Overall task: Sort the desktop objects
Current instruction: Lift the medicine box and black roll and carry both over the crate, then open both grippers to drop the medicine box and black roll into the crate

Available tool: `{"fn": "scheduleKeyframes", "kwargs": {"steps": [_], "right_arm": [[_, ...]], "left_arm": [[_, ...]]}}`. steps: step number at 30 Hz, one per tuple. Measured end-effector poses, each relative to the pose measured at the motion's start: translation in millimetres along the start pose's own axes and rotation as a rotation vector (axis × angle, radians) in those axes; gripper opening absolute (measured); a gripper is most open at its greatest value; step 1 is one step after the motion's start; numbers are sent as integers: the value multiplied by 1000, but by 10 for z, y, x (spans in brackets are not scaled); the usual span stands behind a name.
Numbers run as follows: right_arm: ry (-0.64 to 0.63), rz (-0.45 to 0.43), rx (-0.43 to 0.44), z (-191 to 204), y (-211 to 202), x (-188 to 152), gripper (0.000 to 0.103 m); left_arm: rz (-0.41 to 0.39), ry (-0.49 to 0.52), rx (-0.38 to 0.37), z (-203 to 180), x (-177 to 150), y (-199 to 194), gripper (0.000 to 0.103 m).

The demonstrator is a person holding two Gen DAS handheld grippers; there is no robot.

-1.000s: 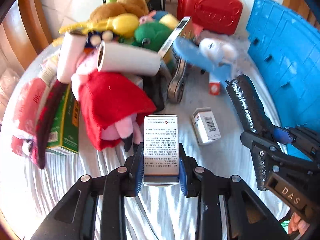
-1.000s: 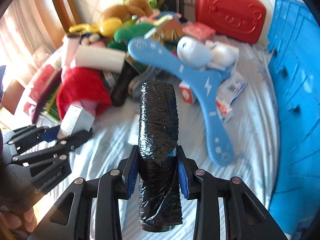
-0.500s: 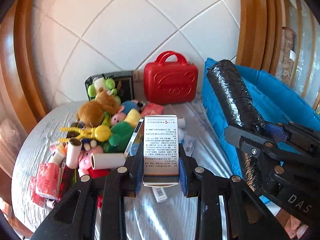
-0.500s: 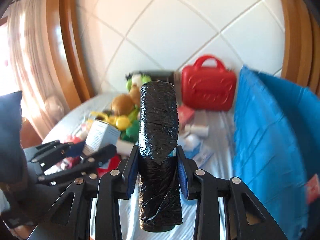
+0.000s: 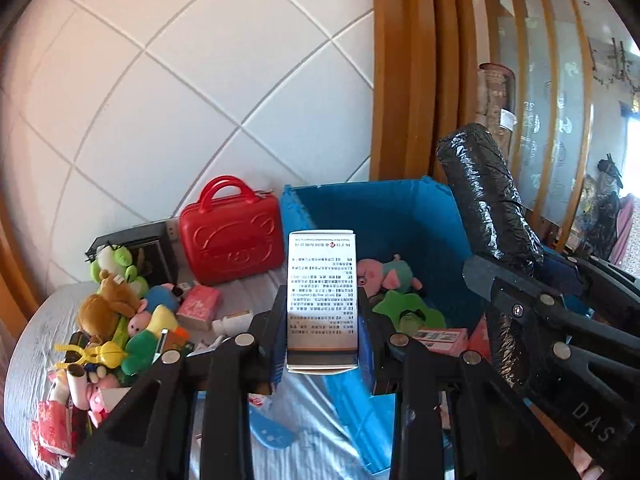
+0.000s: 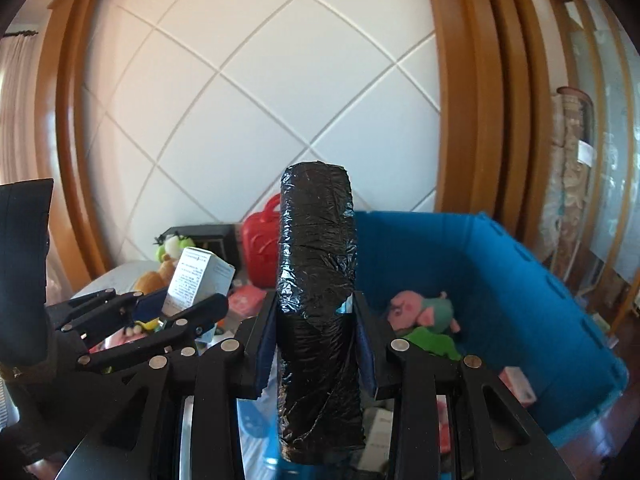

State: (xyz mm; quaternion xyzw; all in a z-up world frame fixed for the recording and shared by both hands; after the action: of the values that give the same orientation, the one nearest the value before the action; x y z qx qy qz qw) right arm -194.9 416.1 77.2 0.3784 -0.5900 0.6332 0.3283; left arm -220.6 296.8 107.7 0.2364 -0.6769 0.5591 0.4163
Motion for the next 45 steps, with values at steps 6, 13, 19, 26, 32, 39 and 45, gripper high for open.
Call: {"fn": "scheduleKeyframes", "kwargs": {"steps": [6, 13, 19, 26, 32, 39, 45], "right_arm": [[63, 20, -99, -774, 13, -27, 34], [108, 104, -164, -1510, 311, -157, 34], [125, 150, -168, -1795, 543, -269, 34], [132, 186, -156, -1929, 681, -296, 34], [148, 200, -170, -1998, 714, -327, 36], [150, 186, -204, -1991, 611, -324, 48], [165, 165, -259, -1921, 441, -352, 99]], "left_arm": [[51, 40, -47, -701, 183, 487, 29], [156, 69, -49, -1255, 252, 945, 29], [212, 81, -28, -1453, 263, 1138, 29], [263, 54, 9, -1482, 260, 1261, 31], [260, 39, 5, -1440, 256, 1206, 73], [265, 41, -10, -1409, 201, 1132, 78], [241, 33, -24, -1321, 145, 939, 80]]}}
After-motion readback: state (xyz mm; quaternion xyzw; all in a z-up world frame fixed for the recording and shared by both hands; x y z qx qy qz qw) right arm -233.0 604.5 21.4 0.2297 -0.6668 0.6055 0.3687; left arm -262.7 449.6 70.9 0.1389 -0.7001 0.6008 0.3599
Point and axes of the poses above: each gripper's, at about its wrist camera, not at the fingertips, and y roughly the way its jaws point, z to its left, x to its top, the point moved 1 cm from there along y, roughly the way its jaws point, and after that the axes turned 6 degrees about z, right-handed, at the moved point
